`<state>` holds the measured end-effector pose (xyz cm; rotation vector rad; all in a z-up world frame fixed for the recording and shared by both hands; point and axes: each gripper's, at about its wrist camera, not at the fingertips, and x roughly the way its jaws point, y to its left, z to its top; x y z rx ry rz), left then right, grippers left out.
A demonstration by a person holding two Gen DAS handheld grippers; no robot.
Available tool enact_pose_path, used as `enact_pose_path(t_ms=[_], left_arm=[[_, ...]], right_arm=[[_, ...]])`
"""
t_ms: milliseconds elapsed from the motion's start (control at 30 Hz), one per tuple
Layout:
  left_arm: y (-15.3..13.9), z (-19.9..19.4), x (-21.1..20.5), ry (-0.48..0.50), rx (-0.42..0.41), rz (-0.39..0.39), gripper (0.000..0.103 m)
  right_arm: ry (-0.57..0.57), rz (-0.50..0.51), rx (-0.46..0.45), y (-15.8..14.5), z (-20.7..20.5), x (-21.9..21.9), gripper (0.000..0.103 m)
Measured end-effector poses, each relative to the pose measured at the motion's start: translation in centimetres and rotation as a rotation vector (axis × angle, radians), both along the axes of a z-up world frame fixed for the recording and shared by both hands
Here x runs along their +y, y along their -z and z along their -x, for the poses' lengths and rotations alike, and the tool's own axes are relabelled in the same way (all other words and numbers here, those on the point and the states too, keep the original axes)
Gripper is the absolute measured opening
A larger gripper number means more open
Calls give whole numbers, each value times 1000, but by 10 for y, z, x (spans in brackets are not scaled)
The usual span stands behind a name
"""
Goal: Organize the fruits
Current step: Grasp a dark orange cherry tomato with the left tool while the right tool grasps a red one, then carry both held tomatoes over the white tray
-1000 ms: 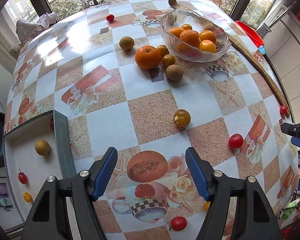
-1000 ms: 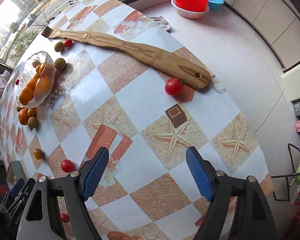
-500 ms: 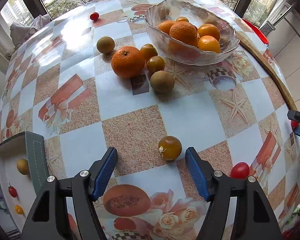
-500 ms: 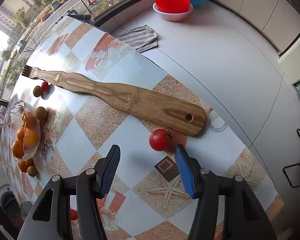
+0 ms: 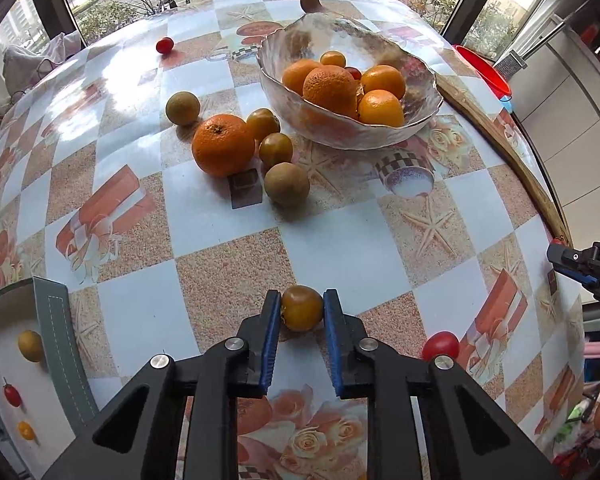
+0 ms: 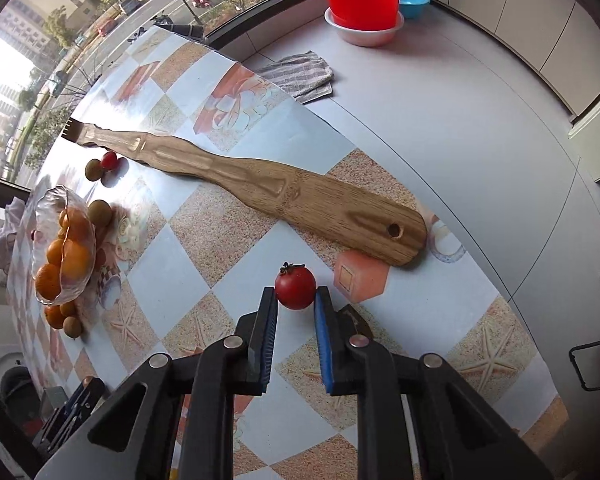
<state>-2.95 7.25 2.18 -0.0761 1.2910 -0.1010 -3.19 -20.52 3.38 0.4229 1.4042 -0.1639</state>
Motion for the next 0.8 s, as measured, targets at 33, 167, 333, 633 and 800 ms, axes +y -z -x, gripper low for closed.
enact_pose_path(t_ms=[33, 167, 333, 633, 800], left_arm=[[-3, 2, 2, 0, -5, 10, 23], [-16, 9, 10, -5, -21, 31, 23], [-27, 21, 20, -19, -31, 37, 23], [-45, 59, 50, -69, -49, 31, 23], [-53, 82, 77, -125, -55, 28, 23]], right_arm=[[-19, 0, -2, -2, 3, 2, 20], [-91, -3, -11, -13, 13, 18, 20], [-181, -25, -20, -24, 27, 44, 20], [-302, -67, -38, -45, 42, 94, 20], [-374, -76, -45, -55, 48, 128, 20]])
